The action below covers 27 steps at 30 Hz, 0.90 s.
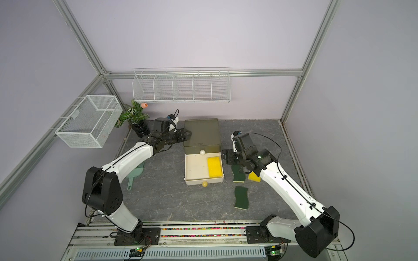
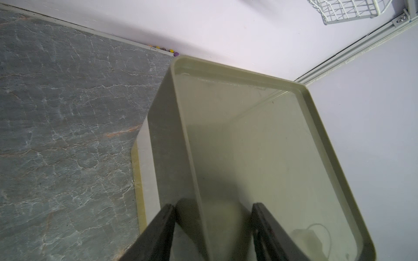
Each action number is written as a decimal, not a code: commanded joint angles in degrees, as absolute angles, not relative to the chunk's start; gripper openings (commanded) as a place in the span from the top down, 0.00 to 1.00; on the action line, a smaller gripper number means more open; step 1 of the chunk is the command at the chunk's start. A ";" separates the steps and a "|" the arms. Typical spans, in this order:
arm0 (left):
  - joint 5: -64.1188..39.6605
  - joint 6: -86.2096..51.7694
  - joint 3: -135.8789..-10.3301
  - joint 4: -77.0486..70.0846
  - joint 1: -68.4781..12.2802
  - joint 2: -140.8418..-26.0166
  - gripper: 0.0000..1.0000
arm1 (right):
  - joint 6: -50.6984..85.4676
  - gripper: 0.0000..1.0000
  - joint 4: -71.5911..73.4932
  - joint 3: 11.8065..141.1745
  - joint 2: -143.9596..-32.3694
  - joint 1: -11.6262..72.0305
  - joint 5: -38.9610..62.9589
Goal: Take the sponge out of the drawer
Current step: Pick up the sponge from the drawer.
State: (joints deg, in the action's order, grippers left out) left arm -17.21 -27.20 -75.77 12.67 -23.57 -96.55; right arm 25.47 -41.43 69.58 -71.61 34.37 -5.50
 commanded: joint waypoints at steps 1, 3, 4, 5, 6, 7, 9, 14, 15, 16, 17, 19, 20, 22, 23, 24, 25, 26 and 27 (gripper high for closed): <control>-21.13 -26.40 -74.27 17.80 -25.00 -99.52 0.42 | 26.79 0.08 -44.27 71.87 -74.09 38.44 -8.36; -21.12 -26.34 -74.28 17.80 -25.04 -99.52 0.42 | 26.94 0.09 -45.02 73.34 -75.98 41.29 -10.23; -21.17 -26.37 -74.35 17.88 -25.04 -99.50 0.42 | 27.07 0.10 -45.45 74.17 -77.06 42.72 -11.09; -21.10 -26.35 -74.44 17.97 -25.00 -99.54 0.42 | 27.16 0.10 -45.97 75.01 -78.24 43.96 -11.82; -21.15 -26.30 -74.42 18.08 -25.05 -99.50 0.42 | 27.28 0.10 -46.37 75.71 -79.29 45.00 -12.79; -21.11 -26.35 -74.50 18.10 -25.05 -99.42 0.42 | 27.39 0.10 -46.87 76.52 -80.47 46.25 -13.86; -21.03 -26.24 -74.53 18.24 -25.04 -99.35 0.42 | 27.62 0.11 -47.32 77.72 -82.61 48.06 -15.37; -21.05 -26.25 -74.62 18.21 -25.05 -99.41 0.42 | 29.85 0.11 -48.16 79.47 -87.73 50.65 -19.26; -21.01 -26.25 -74.62 18.22 -25.05 -99.40 0.42 | 29.95 0.11 -48.16 79.78 -88.69 51.00 -19.74; -21.02 -26.21 -74.62 18.33 -24.98 -99.40 0.43 | 30.12 0.11 -48.39 80.22 -89.79 51.34 -20.57; -21.03 -26.22 -74.62 18.37 -25.05 -99.40 0.43 | 30.40 0.11 -48.68 80.82 -90.93 51.71 -21.47; -21.02 -26.15 -74.62 18.45 -25.04 -99.39 0.42 | 30.67 0.11 -49.06 81.71 -92.88 52.20 -22.43; -21.01 -26.07 -74.69 18.46 -25.03 -99.32 0.43 | 31.12 0.11 -49.70 82.29 -93.93 52.37 -23.23; -20.99 -26.14 -74.71 18.51 -25.00 -99.32 0.43 | 31.87 0.11 -50.59 83.04 -95.62 52.47 -24.45; -20.99 -26.04 -74.71 18.49 -25.04 -99.32 0.42 | 32.25 0.11 -51.02 83.39 -96.47 52.47 -25.05; -21.00 -26.02 -74.71 18.49 -24.98 -99.32 0.42 | 32.64 0.11 -51.18 83.61 -97.08 52.43 -25.32; -20.94 -26.10 -74.71 18.46 -25.03 -99.37 0.42 | 33.04 0.11 -51.24 83.59 -97.66 52.48 -25.56; -21.02 -25.98 -74.71 18.47 -24.97 -99.40 0.42 | 33.51 0.11 -51.20 83.63 -98.11 52.47 -25.77; -21.06 -25.97 -74.71 18.46 -25.02 -99.40 0.42 | 33.89 0.11 -51.32 83.69 -98.54 52.47 -25.96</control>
